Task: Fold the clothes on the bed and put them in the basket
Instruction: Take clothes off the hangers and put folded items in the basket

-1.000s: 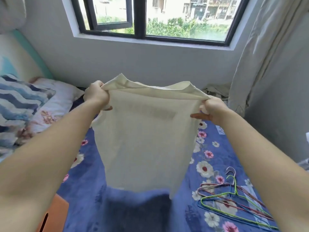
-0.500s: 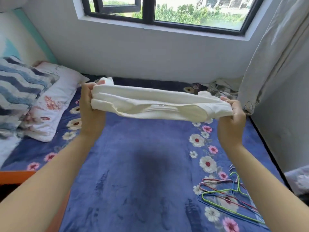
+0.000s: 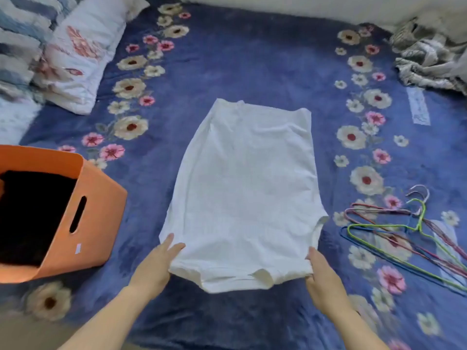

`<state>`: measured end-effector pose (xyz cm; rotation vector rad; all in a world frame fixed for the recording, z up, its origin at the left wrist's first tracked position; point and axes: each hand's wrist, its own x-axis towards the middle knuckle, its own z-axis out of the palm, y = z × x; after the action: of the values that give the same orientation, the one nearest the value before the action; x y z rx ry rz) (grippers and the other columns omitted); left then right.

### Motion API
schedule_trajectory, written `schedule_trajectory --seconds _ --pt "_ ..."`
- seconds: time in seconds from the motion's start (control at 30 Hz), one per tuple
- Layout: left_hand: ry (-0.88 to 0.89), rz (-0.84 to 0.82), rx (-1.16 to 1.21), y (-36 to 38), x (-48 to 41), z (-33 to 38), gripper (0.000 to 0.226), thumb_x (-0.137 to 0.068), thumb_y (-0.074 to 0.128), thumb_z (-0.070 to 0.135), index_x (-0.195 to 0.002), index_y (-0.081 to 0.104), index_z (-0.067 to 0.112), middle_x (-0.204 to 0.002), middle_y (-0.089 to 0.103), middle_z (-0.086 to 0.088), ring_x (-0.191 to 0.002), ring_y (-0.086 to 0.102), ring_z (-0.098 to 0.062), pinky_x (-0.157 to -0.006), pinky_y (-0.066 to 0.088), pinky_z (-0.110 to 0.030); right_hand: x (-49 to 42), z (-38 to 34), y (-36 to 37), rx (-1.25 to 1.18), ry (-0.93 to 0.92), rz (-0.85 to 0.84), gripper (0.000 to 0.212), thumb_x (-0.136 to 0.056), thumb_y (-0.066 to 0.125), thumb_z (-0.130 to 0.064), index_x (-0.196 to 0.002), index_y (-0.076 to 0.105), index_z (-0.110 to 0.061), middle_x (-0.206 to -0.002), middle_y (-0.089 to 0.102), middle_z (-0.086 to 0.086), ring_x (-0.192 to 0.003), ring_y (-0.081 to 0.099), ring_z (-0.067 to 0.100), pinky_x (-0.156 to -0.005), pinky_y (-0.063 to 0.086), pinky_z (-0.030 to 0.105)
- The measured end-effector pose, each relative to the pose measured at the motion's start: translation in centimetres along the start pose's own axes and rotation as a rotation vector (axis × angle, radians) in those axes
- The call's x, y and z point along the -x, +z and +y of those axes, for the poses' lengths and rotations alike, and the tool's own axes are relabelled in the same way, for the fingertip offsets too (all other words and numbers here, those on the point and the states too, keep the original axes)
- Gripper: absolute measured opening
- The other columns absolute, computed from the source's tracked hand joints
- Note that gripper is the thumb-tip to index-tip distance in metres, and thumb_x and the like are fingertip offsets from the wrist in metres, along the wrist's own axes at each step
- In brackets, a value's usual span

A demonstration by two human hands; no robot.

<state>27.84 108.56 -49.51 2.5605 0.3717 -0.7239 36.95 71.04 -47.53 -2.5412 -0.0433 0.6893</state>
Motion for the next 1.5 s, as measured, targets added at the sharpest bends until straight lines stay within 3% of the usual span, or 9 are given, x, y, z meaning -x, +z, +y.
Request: schedule_trajectory --seconds 0.13,0.23,0.43,0.6,0.7,0.87,1.1,1.27,1.5 --pt "0.016 -0.129 -0.216 7.0 0.3 -2.3 0.079 -0.082 0.036 -0.012 -0.150 0.034 0.030 -0.160 -0.014 -0.003 -0.149 0.009 -0.031 -0.115 0.026 -0.035 1.5 4.1 6.2 0.407 -0.042 -0.237 0.032 -0.072 0.048 -0.001 -0.096 0.065 -0.013 -0.113 0.055 0.004 -0.113 0.057 0.033 -0.081 0.048 0.038" --pt "-0.174 -0.087 -0.041 8.6 -0.1 -2.1 0.049 -0.086 0.040 -0.004 -0.122 0.059 0.023 -0.157 0.026 -0.002 -0.141 0.026 -0.024 -0.105 0.035 -0.032 1.7 6.4 7.9 0.300 0.150 -0.338 0.018 -0.085 0.049 -0.013 -0.082 0.059 -0.028 -0.112 0.053 -0.003 -0.116 0.056 0.025 -0.088 0.044 0.034" --pt "-0.527 0.501 0.458 5.8 -6.6 -0.2 0.028 -0.093 0.049 0.011 -0.121 0.049 0.006 -0.128 0.046 -0.015 -0.114 0.046 -0.034 -0.090 0.038 -0.043 -5.6 6.9 7.0 -0.198 0.448 0.201 0.014 -0.089 0.061 -0.019 -0.099 0.057 -0.009 -0.099 0.061 0.010 -0.096 0.057 0.030 -0.076 0.037 0.035" --pt "-0.638 0.518 0.912 4.7 -11.7 1.0 0.044 -0.096 0.050 0.036 -0.106 0.056 -0.007 -0.080 0.054 -0.014 -0.076 0.052 -0.030 -0.077 0.047 -0.043 -9.9 6.1 7.7 -0.426 0.577 0.246 0.036 -0.087 0.067 -0.039 -0.095 0.051 -0.008 -0.088 0.054 0.004 -0.085 0.051 0.026 -0.069 0.037 0.036" --pt "-0.515 0.479 1.001 4.8 -12.7 1.6 0.015 -0.093 0.063 0.027 -0.098 0.060 0.013 -0.085 0.060 0.008 -0.076 0.056 -0.007 -0.064 0.044 -0.019 -9.5 6.6 8.4 -0.422 0.513 0.358 0.031 -0.091 0.062 -0.024 -0.071 0.043 -0.009 -0.070 0.048 0.007 -0.073 0.047 0.028 -0.059 0.030 0.037" --pt "-0.709 0.566 1.155 6.6 -12.6 0.1 0.019 -0.084 0.067 0.011 -0.072 0.053 0.016 -0.087 0.061 -0.011 -0.081 0.058 -0.024 -0.071 0.051 -0.035 -8.5 7.9 9.3 -0.374 0.660 0.434 0.021 -0.089 0.061 -0.021 -0.093 0.053 -0.002 -0.100 0.061 0.021 -0.096 0.055 0.041 -0.077 0.041 0.043" --pt "-0.570 0.602 1.132 3.8 -15.3 0.0 0.016 -0.089 0.067 0.022 -0.102 0.068 0.014 -0.101 0.068 0.002 -0.090 0.064 -0.015 -0.083 0.050 -0.031 -14.1 7.8 5.1 -0.608 0.724 0.641 0.041 -0.085 0.069 -0.030 -0.063 0.041 -0.010 -0.065 0.044 0.006 -0.069 0.045 0.028 -0.061 0.033 0.036" --pt "-0.802 0.661 0.857 2.7 -17.6 0.2 0.018 -0.087 0.060 0.014 -0.103 0.055 0.008 -0.103 0.059 -0.010 -0.097 0.056 -0.030 -0.079 0.047 -0.039 -15.3 6.4 4.4 -0.260 0.829 0.777 0.032 -0.077 0.058 -0.005 -0.108 0.051 -0.001 -0.126 0.046 0.028 -0.120 0.041 0.040 -0.097 0.033 0.049" --pt "-0.440 0.683 0.269 -4.7 -28.3 5.3 0.039 -0.090 0.054 0.021 -0.128 0.050 0.014 -0.136 0.041 -0.013 -0.127 0.031 -0.031 -0.101 0.023 -0.046 -26.5 0.7 0.2 -0.019 0.249 0.532 0.037 -0.084 0.059 -0.005 -0.120 0.053 -0.003 -0.125 0.044 0.019 -0.121 0.038 0.037 -0.097 0.030 0.047"
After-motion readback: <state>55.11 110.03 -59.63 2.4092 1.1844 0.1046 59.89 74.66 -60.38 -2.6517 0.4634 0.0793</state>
